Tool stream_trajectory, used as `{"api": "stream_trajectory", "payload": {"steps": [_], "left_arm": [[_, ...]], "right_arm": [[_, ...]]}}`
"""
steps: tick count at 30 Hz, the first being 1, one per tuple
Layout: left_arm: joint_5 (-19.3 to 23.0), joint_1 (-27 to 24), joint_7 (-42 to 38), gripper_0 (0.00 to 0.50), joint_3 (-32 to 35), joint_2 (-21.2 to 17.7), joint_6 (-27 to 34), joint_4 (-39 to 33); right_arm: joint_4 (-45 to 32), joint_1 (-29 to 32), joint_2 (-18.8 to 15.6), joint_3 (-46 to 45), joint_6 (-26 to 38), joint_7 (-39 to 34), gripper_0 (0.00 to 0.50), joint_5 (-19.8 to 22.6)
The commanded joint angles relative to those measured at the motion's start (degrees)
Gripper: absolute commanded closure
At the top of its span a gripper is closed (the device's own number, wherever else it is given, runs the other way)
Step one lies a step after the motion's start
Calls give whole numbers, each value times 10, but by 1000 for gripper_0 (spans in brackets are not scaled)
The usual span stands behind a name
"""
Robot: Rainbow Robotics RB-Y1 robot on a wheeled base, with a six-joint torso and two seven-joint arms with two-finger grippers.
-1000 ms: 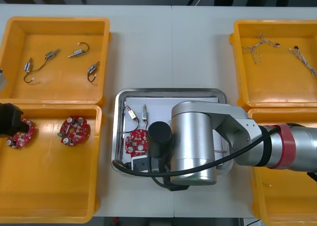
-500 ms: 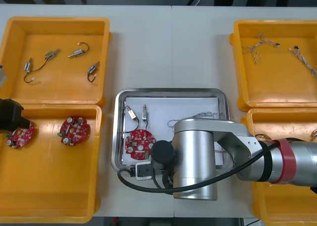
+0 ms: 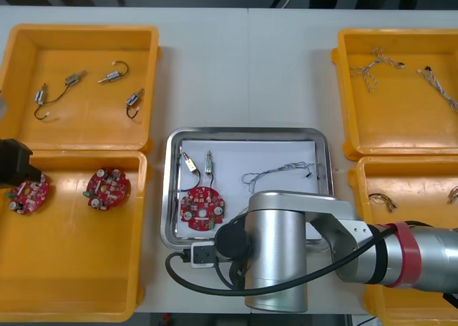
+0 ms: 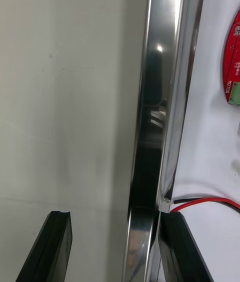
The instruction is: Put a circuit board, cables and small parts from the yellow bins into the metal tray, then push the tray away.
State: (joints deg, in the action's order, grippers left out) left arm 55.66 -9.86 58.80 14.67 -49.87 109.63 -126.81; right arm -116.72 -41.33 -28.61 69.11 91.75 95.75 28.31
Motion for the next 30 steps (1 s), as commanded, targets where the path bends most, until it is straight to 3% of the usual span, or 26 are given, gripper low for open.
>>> {"api": "stream_trajectory", "payload": {"steps": [1, 30], "left_arm": [[-6, -22, 46, 0, 17, -25, 4, 0], [-4, -21, 47, 0, 17, -25, 4, -1]], "right_arm": [[-21, 6, 15, 19, -10, -25, 0, -22], [-10, 6, 6, 23, -13, -31, 0, -47]]}}
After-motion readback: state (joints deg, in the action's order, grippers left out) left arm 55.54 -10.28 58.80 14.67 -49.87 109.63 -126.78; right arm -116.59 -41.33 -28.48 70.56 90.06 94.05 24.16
